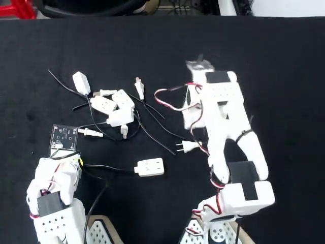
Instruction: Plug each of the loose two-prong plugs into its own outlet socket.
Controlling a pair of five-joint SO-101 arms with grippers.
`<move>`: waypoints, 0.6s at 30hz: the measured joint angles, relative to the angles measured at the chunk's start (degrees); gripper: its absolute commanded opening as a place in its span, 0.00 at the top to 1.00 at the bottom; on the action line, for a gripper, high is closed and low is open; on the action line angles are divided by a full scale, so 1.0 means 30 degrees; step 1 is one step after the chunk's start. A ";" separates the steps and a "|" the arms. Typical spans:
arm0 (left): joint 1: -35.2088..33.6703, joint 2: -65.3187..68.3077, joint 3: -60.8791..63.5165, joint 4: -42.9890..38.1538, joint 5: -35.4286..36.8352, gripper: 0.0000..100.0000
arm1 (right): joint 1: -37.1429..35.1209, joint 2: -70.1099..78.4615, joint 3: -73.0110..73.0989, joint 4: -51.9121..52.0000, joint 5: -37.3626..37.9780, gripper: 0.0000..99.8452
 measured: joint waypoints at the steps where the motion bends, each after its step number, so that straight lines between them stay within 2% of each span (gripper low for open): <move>1: 0.0000 0.0000 0.0000 0.0000 0.0000 0.82 | 0.0029 0.0000 0.0498 -0.0029 -0.2022 0.89; 4: 0.0000 0.0000 0.0000 0.0000 0.0000 0.82 | 0.0029 0.0000 0.1788 -0.0791 -0.6418 0.89; 8: 0.0000 0.0000 0.0000 0.0000 0.0000 0.82 | 0.0029 0.0527 0.3136 -0.2549 -0.8791 0.89; 13: 0.0000 0.0000 0.0000 0.0000 0.0000 0.82 | 0.0059 0.2022 0.4073 -0.4337 -1.0608 0.89; 18: 0.0000 0.0000 0.0000 0.0000 0.0000 0.82 | 0.0059 0.3223 0.3663 -0.4777 -1.0930 0.89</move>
